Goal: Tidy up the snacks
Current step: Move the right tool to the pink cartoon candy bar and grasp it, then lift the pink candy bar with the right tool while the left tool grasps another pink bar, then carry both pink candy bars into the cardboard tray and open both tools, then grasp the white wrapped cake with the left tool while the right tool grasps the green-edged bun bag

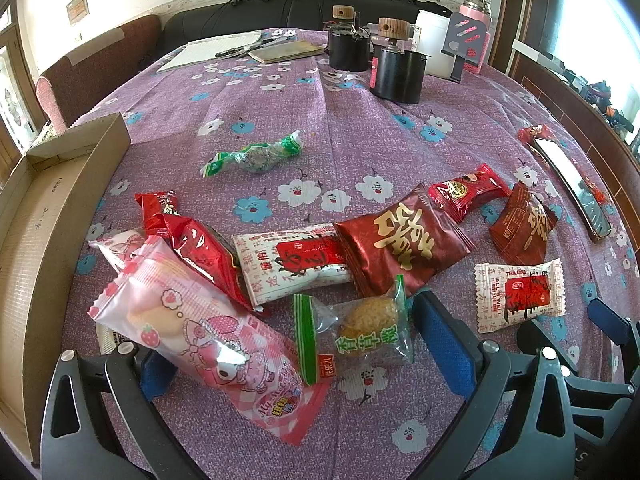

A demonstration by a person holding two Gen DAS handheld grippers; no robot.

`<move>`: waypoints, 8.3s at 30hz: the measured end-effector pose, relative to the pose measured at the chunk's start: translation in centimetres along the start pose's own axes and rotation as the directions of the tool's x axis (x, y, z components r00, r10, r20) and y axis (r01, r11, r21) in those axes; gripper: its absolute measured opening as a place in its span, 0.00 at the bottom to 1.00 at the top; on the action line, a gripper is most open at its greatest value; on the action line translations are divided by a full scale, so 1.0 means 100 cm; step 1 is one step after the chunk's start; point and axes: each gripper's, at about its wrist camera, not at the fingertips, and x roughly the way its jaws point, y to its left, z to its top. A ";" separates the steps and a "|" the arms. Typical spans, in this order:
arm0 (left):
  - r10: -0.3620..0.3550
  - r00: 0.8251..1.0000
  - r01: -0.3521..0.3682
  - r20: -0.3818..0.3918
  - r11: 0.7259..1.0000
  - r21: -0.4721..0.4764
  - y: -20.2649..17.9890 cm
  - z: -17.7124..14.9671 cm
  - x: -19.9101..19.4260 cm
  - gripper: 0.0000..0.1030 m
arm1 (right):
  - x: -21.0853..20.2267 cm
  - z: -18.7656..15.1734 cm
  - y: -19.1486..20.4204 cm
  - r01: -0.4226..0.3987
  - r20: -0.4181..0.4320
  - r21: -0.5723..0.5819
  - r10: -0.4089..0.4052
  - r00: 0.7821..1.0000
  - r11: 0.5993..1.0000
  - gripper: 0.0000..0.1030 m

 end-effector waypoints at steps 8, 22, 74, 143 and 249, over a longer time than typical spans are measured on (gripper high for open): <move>0.005 1.000 -0.005 0.000 1.000 -0.004 -0.001 0.000 0.000 1.00 | 0.000 0.000 0.000 0.000 0.000 0.000 0.000 1.000 1.000 1.00; -0.047 0.997 0.052 -0.058 0.996 0.077 0.002 -0.013 -0.011 1.00 | -0.002 0.002 -0.002 -0.033 -0.061 -0.025 0.031 0.998 0.999 1.00; -0.042 0.942 0.028 0.334 0.998 0.048 0.175 -0.063 -0.168 1.00 | -0.083 -0.021 0.028 -0.177 0.145 -0.066 0.185 0.972 0.982 0.97; -0.368 0.914 0.349 -0.173 0.928 -0.133 0.076 -0.016 -0.017 0.34 | -0.025 -0.002 0.066 -0.337 -0.033 0.087 0.341 0.939 0.937 0.32; -0.246 0.957 0.287 0.155 0.890 -0.354 0.313 0.057 -0.066 0.57 | -0.040 0.102 0.273 -0.521 -0.025 -0.203 0.527 0.849 0.829 0.27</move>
